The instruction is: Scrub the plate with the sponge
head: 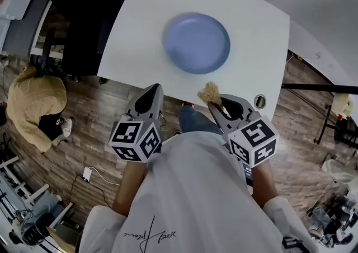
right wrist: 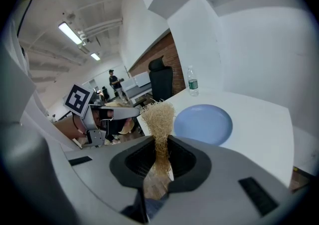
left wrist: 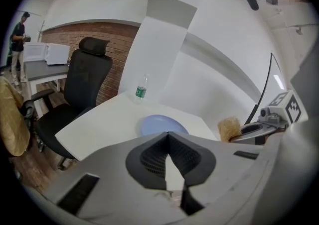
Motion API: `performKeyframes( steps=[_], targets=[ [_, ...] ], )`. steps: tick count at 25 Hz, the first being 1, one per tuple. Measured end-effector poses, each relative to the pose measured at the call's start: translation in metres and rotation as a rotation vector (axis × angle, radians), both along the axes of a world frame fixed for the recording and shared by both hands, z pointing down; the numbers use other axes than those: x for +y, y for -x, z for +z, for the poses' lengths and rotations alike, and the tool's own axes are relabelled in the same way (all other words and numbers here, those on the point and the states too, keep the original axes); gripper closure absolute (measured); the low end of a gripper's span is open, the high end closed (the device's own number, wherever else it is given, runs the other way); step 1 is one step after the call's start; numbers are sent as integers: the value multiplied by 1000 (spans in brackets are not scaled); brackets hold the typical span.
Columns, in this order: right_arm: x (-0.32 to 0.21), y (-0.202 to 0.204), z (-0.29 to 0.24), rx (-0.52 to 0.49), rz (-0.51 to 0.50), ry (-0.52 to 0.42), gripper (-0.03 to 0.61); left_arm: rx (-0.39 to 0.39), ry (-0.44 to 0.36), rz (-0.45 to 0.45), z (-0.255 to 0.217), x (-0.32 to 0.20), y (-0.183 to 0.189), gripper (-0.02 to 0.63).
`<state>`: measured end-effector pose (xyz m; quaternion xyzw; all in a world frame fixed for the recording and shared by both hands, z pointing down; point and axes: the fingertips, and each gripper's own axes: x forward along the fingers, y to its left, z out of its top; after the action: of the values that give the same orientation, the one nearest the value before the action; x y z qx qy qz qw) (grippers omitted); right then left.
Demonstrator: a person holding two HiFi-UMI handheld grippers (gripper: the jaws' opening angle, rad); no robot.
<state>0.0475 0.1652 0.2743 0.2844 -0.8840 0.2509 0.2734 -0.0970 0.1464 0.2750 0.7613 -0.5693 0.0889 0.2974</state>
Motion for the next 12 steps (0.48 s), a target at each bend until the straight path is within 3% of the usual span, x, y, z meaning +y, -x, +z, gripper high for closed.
performKeyframes(
  steps=[4, 12],
  targets=[
    [-22, 4, 10, 3, -29, 3, 532, -21, 15, 13, 2, -24, -2, 620],
    [-70, -14, 32, 16, 62, 40, 532, -72, 25, 29, 4, -66, -7, 618]
  ],
)
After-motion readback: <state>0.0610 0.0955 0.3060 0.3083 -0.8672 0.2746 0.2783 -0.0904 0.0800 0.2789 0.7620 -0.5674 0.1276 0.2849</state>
